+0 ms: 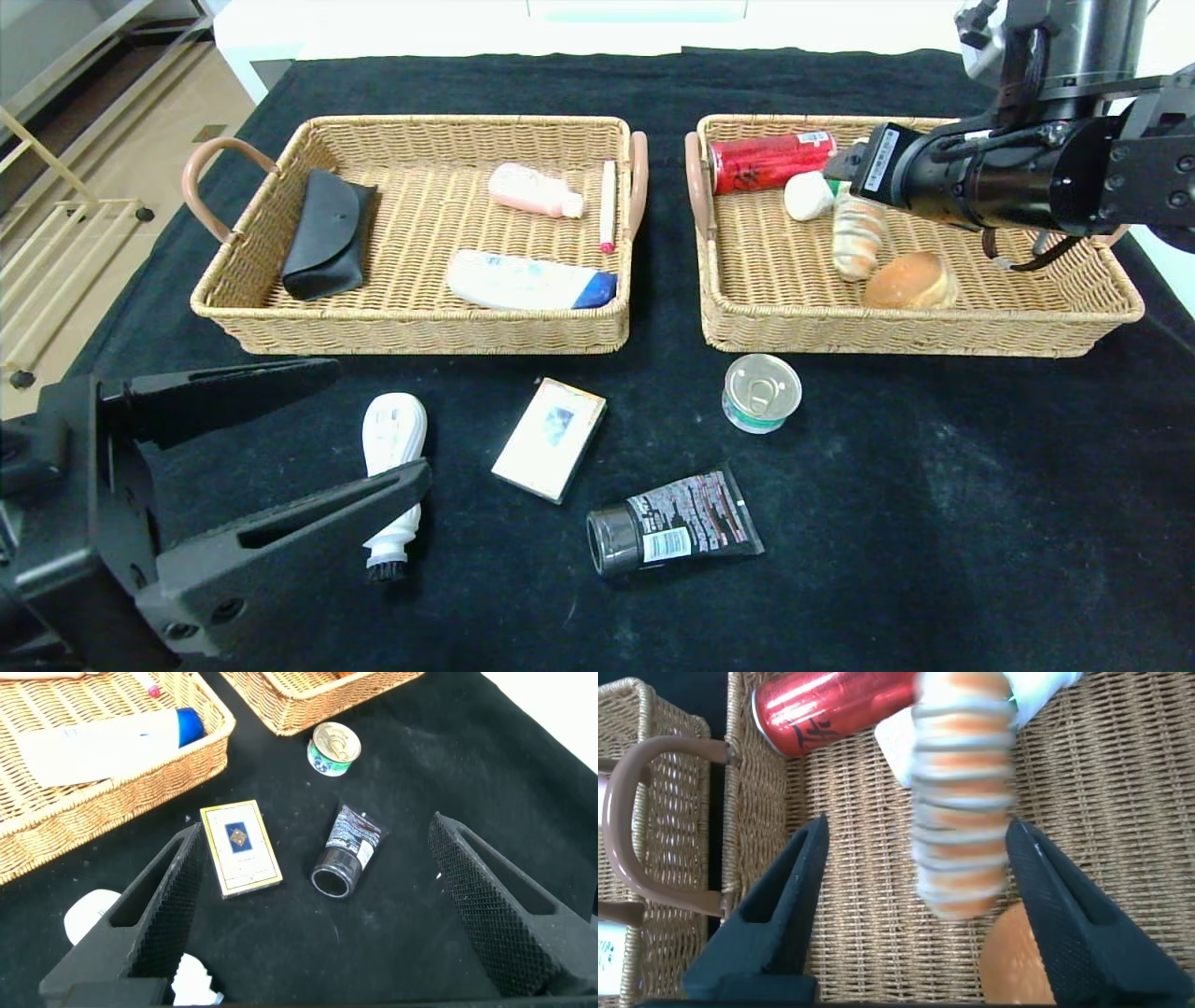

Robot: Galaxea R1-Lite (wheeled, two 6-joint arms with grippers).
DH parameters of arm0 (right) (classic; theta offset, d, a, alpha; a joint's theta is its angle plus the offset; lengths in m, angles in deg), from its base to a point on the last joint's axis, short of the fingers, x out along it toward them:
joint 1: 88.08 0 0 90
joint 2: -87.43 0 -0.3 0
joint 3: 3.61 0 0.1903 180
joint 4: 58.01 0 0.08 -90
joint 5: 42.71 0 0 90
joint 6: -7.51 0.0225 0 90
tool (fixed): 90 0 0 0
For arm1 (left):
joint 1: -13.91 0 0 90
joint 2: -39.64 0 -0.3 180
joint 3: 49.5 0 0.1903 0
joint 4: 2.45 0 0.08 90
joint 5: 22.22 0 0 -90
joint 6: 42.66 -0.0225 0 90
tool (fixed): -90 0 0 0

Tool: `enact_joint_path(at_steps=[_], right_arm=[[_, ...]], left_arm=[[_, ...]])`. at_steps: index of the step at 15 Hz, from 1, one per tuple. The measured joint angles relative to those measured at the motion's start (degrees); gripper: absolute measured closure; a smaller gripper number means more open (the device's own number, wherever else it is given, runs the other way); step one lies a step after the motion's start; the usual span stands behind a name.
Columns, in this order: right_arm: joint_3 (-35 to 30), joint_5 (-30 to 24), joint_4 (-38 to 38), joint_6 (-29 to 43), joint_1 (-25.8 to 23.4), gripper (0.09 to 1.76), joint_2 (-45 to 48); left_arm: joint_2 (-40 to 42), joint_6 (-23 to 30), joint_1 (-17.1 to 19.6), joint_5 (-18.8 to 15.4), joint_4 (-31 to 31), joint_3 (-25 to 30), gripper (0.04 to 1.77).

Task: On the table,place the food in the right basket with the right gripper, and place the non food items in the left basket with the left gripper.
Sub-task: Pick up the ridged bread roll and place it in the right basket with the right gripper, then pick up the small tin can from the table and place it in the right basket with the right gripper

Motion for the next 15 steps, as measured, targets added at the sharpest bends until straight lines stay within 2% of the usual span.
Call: enact_joint_path(at_steps=[5, 7, 10, 15], right_arm=[[-3.0, 0.3, 0.6, -2.0, 1.0, 0.29, 2.1], [-5.6, 1.3, 5.3, -2.9, 2.6, 0.26, 4.3], [-6.6, 3.5, 16.6, -2.8, 7.8, 0.22, 7.5], [-7.2, 8.5, 20.6, -2.1, 16.4, 0.18, 9.0]], left_arm=[[0.0, 0.0, 0.0, 0.0, 0.1, 0.0, 0.09], [0.0, 0.0, 0.0, 0.0, 0.1, 0.0, 0.09], [-0.2, 0.0, 0.0, 0.0, 0.1, 0.1, 0.09], [-0.2, 0.0, 0.0, 0.0, 0.1, 0.1, 0.09]])
